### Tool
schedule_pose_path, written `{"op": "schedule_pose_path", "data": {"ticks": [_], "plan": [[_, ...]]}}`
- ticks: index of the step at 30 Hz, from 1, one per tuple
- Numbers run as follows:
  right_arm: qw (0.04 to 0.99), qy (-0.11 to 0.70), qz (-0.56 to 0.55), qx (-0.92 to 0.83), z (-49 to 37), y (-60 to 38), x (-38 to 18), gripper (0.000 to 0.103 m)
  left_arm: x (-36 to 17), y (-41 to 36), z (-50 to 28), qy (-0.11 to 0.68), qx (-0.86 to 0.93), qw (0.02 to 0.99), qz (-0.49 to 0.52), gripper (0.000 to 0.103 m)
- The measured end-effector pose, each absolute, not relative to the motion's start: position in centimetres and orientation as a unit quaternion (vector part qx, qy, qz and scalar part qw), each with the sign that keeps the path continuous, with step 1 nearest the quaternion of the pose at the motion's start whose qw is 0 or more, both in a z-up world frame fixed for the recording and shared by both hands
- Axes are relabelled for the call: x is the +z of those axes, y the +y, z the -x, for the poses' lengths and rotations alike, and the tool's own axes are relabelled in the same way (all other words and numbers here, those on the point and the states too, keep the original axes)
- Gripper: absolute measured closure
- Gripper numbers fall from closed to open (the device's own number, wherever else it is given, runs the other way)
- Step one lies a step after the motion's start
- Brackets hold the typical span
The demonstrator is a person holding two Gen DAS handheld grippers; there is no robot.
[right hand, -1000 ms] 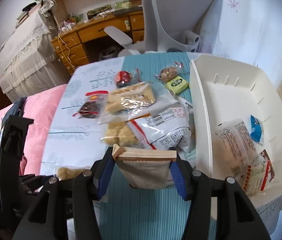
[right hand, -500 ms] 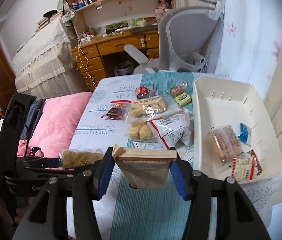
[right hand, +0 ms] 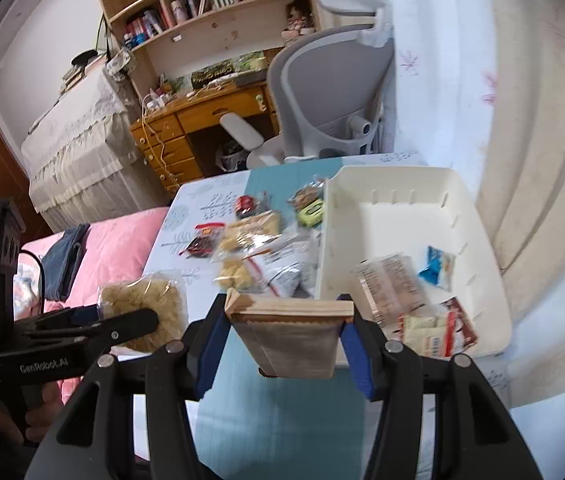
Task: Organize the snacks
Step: 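Lift the clear cracker bag with the left tool while the right tool lifts the biscuit, then lower the cracker bag and biscuit into the white tray, opening both tools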
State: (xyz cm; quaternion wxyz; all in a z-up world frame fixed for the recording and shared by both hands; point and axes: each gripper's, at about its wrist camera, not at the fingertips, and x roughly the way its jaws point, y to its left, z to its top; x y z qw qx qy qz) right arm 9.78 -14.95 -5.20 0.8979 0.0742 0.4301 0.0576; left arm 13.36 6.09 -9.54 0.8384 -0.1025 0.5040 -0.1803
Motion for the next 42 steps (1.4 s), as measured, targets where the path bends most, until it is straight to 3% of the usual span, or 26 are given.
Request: {"op": "schedule_pose_path", "data": {"ticks": [22,27,30,32,42], "plan": [[0.880,0.468,-0.052,0.053,-12.3,-28.3,-6.5,0.049,-9.9,-9.9,-14.8,0.489,-0.183,0.846,0.109,0.030],[0.874,0.480,-0.050,0.051,-13.1,-29.9,-7.2,0.048,-10.7,-12.0,-15.4,0.505,-0.170,0.841,0.098,0.014],[0.875,0.477,-0.056,0.051,-13.4,-30.5,-7.3,0.038,-10.7,-12.3,-15.6,0.505,-0.162,0.842,0.098,0.006],[0.875,0.477,-0.060,0.053,-13.5,-30.5,-7.4,0.031,-10.9,-12.1,-15.7,0.509,-0.154,0.841,0.097,0.005],[0.859,0.501,-0.090,0.061,-14.0,-29.6,-8.6,0.030,-11.7,-10.1,-15.4,0.526,-0.134,0.833,0.109,0.005]]}}
